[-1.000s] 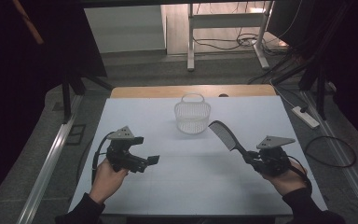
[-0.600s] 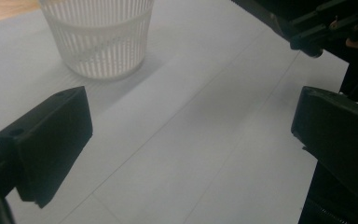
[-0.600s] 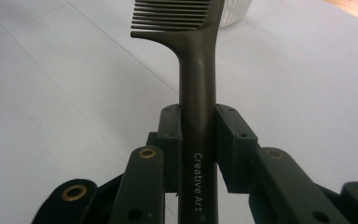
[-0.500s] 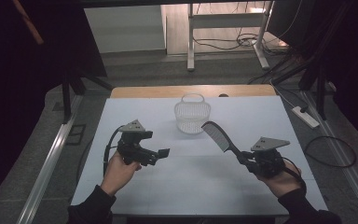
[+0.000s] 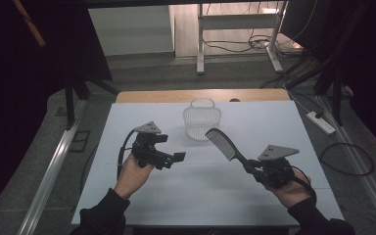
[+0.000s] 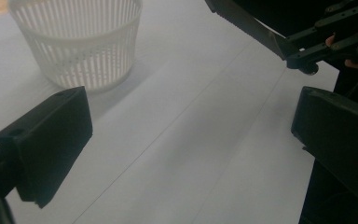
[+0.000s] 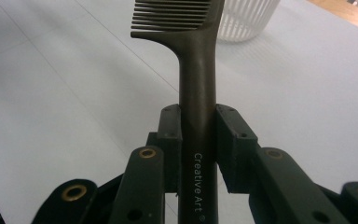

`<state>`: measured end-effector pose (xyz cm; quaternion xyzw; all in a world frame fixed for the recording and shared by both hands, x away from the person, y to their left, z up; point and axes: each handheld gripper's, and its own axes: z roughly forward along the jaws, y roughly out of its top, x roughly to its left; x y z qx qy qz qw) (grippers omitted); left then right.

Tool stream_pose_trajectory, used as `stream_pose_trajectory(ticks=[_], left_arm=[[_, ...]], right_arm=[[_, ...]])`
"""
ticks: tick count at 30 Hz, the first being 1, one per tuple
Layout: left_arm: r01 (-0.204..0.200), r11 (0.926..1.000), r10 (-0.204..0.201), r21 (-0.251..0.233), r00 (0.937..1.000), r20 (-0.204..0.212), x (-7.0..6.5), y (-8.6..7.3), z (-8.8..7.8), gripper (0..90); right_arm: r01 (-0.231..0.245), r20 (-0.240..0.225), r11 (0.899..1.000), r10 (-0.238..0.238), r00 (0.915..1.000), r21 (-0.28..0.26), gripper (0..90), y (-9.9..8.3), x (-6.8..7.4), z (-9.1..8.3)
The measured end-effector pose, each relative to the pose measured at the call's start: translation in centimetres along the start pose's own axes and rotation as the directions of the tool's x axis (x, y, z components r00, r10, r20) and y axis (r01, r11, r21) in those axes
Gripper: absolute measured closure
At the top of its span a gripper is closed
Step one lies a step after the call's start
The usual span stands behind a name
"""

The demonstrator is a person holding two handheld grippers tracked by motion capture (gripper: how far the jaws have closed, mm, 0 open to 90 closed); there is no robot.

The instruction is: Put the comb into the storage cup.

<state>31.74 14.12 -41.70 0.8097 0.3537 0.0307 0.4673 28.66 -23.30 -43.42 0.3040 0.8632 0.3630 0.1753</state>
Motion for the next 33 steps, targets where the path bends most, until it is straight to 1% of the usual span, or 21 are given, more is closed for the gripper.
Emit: stream_pose_trajectory(ticks=[3,7,14,21,25,27,31,33], left_arm=[[0.004,1.0000,-0.004,0.001,1.0000,0.008,0.0,0.3,0.3,0.0],[0.007,1.0000,-0.007,0.002,0.9995,0.029,0.0,0.7,0.8,0.0],[0.020,0.9998,-0.020,0.000,0.9986,0.048,-0.2,1.2,1.9,0.0],[0.029,0.9996,-0.028,-0.005,0.9981,0.055,-0.6,1.0,2.5,0.0],[0.041,0.9992,-0.041,0.005,0.9977,0.053,-0.7,0.8,2.8,0.0],[0.057,0.9984,-0.057,0.007,0.9968,0.056,-0.8,0.8,3.0,0.0],[0.054,0.9982,-0.055,0.027,0.9969,0.056,-1.0,0.8,3.3,0.0],[0.059,0.9979,-0.061,0.026,0.9958,0.069,-1.0,0.8,3.4,0.0]], right_arm=[[0.002,-0.003,1.000,-0.002,1.0000,-0.006,72.4,0.2,0.3,0.1],[0.016,0.001,1.000,-0.016,0.9999,-0.017,72.4,0.4,0.7,0.2],[0.019,0.000,0.999,-0.019,0.9998,-0.034,72.4,0.6,1.2,0.3],[0.028,-0.004,0.998,-0.029,0.9996,-0.048,72.4,0.8,1.8,0.6],[0.038,-0.009,0.998,-0.038,0.9992,-0.056,72.4,0.9,2.3,0.8],[0.044,-0.011,0.997,-0.045,0.9989,-0.059,72.3,0.9,2.6,0.9],[0.056,-0.018,0.997,-0.058,0.9982,-0.060,72.4,1.0,3.4,1.2],[0.060,-0.020,0.996,-0.061,0.9980,-0.061,72.4,1.0,3.6,1.3]])
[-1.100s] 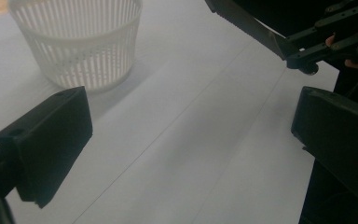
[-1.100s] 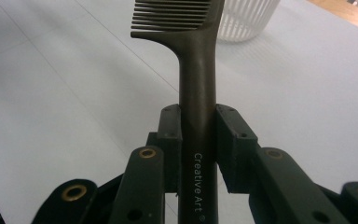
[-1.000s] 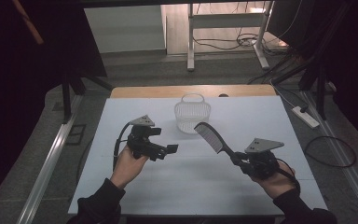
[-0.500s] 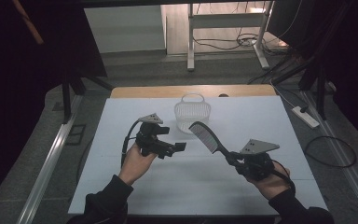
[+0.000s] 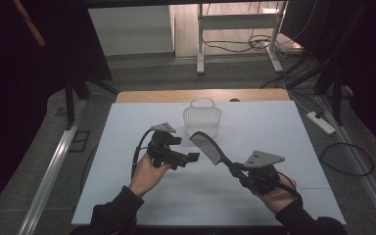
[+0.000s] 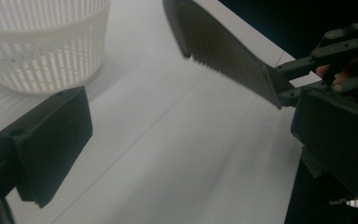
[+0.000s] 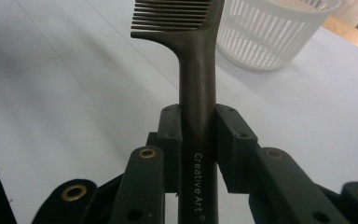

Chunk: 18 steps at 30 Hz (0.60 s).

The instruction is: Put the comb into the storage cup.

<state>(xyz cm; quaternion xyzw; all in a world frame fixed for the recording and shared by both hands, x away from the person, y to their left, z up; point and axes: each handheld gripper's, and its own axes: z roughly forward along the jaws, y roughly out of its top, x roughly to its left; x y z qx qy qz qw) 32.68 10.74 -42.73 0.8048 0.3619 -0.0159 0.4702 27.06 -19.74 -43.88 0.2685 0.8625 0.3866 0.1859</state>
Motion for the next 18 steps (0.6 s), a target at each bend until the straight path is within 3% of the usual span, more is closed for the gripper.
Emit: stream_pose_trajectory(ticks=[10,18], left_arm=[[0.048,0.9988,-0.047,-0.007,0.9963,0.072,0.1,-0.1,0.5,0.0],[0.064,0.9979,-0.063,-0.008,0.9938,0.092,-0.3,0.1,0.8,0.0]], right_arm=[[0.020,-0.014,1.000,-0.020,0.9997,-0.017,72.4,0.3,1.3,0.3],[0.031,-0.026,0.999,-0.032,0.9991,-0.036,72.4,0.5,2.2,0.4]])
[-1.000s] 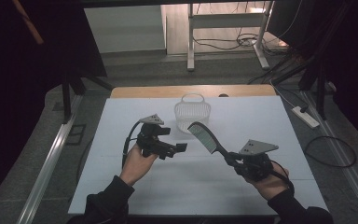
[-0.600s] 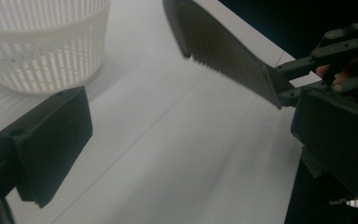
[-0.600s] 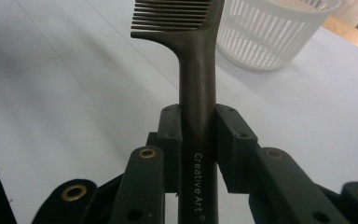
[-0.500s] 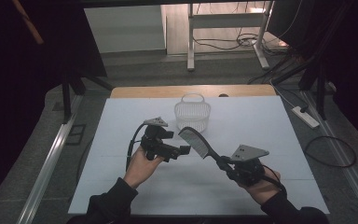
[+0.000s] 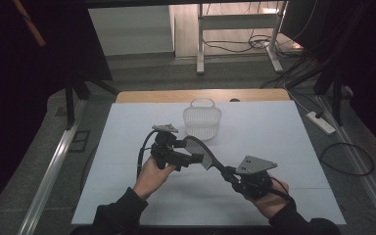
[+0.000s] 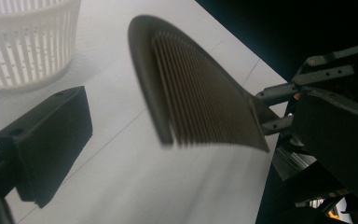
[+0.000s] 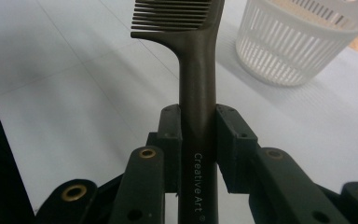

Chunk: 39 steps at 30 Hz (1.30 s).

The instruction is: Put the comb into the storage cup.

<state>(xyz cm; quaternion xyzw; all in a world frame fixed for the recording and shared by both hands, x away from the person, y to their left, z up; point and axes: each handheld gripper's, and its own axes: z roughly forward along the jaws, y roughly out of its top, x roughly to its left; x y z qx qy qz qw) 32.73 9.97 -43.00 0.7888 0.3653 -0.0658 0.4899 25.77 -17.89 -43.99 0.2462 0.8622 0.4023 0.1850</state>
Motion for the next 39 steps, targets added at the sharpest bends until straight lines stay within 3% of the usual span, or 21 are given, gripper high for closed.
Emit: stream_pose_trajectory(ticks=[7,12,16,21,28,34,36,39], left_arm=[[0.024,0.9997,-0.024,0.002,0.9985,0.048,0.0,0.0,-0.1,0.0],[0.025,0.9996,-0.026,0.016,0.9986,0.046,-0.1,0.1,-0.1,3.7],[0.063,0.9980,-0.063,-0.003,0.9954,0.073,0.2,0.0,-0.6,21.5],[0.105,0.9944,-0.103,-0.012,0.9866,0.127,0.5,0.0,-1.1,51.8],[0.133,0.9910,-0.133,0.008,0.9772,0.165,0.6,-0.1,-0.9,72.0],[0.180,0.9835,-0.179,0.021,0.9537,0.241,1.0,-0.3,-0.8,81.2],[0.213,0.9768,-0.210,0.021,0.9345,0.287,1.2,-0.5,-0.6,85.7],[0.200,0.9794,-0.200,0.027,0.9399,0.277,1.1,-0.5,-0.6,87.3]], right_arm=[[0.012,-0.002,1.000,-0.012,0.9999,-0.012,72.4,0.1,0.5,0.1],[0.021,0.001,1.000,-0.020,0.9998,-0.015,72.4,0.2,0.5,0.1],[0.022,0.002,1.000,-0.022,0.9998,-0.017,72.4,0.1,0.5,0.1],[0.024,0.008,1.000,-0.024,0.9997,-0.020,72.4,0.1,0.5,0.1],[0.031,0.013,0.999,-0.031,0.9994,-0.024,72.4,0.1,0.6,0.2],[0.036,0.015,0.999,-0.036,0.9992,-0.014,72.1,0.0,0.5,0.4],[0.038,0.014,0.999,-0.038,0.9992,-0.002,72.0,-0.1,0.6,0.6],[0.036,0.010,0.999,-0.036,0.9993,0.014,71.7,-0.2,0.6,1.0]])
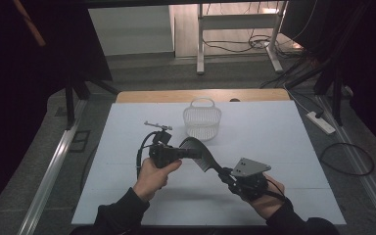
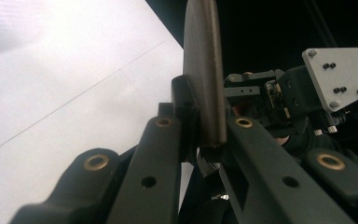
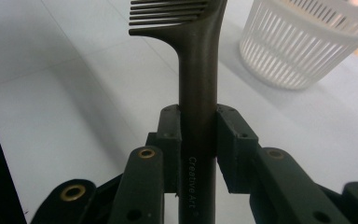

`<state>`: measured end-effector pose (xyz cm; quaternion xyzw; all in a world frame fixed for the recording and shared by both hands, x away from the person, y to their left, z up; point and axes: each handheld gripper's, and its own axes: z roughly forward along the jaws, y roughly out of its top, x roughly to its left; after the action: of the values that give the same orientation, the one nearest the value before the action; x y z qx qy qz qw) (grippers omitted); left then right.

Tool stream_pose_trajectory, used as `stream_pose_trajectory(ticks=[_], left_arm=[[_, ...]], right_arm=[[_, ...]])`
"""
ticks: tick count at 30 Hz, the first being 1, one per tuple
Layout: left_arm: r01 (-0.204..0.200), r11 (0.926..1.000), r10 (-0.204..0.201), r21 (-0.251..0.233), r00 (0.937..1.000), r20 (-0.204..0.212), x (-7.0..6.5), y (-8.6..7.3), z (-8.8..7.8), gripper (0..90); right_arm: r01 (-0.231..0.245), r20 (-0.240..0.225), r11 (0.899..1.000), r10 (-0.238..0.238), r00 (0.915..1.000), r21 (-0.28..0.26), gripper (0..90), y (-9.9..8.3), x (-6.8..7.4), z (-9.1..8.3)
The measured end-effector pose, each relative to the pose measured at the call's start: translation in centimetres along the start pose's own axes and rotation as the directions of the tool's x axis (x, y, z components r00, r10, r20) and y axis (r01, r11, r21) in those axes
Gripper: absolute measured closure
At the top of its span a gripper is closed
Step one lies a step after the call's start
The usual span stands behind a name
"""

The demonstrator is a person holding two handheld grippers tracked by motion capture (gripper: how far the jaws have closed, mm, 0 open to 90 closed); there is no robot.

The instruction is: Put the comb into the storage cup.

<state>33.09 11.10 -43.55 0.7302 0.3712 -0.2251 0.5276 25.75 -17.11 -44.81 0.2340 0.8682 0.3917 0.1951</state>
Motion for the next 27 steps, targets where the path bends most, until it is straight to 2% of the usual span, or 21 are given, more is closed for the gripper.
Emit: stream_pose_trajectory(ticks=[10,15,21,25,27], left_arm=[[-0.017,0.9996,0.017,-0.024,0.9998,-0.005,-0.2,0.0,-0.3,87.6],[-0.030,0.9991,0.030,-0.030,0.9995,-0.014,-0.2,0.0,-0.5,87.6],[-0.044,0.9981,0.043,-0.043,0.9989,-0.017,0.0,-0.1,-0.7,87.5],[-0.044,0.9980,0.042,-0.046,0.9986,-0.030,0.3,-0.2,-0.9,87.5],[-0.052,0.9975,0.050,-0.047,0.9979,-0.040,0.2,-0.1,-1.0,87.5]], right_arm=[[-0.033,-0.019,0.999,0.033,0.9993,-0.010,66.6,-0.1,-0.4,0.0],[-0.037,-0.024,0.999,0.036,0.9991,-0.017,59.4,0.0,-0.4,0.0],[-0.053,-0.006,0.998,0.053,0.9986,-0.020,44.6,-0.1,-0.7,-0.1],[-0.072,-0.014,0.997,0.072,0.9973,-0.002,39.1,-0.2,-1.0,0.0],[-0.084,-0.032,0.996,0.084,0.9960,0.000,37.9,-0.2,-1.2,0.0]])
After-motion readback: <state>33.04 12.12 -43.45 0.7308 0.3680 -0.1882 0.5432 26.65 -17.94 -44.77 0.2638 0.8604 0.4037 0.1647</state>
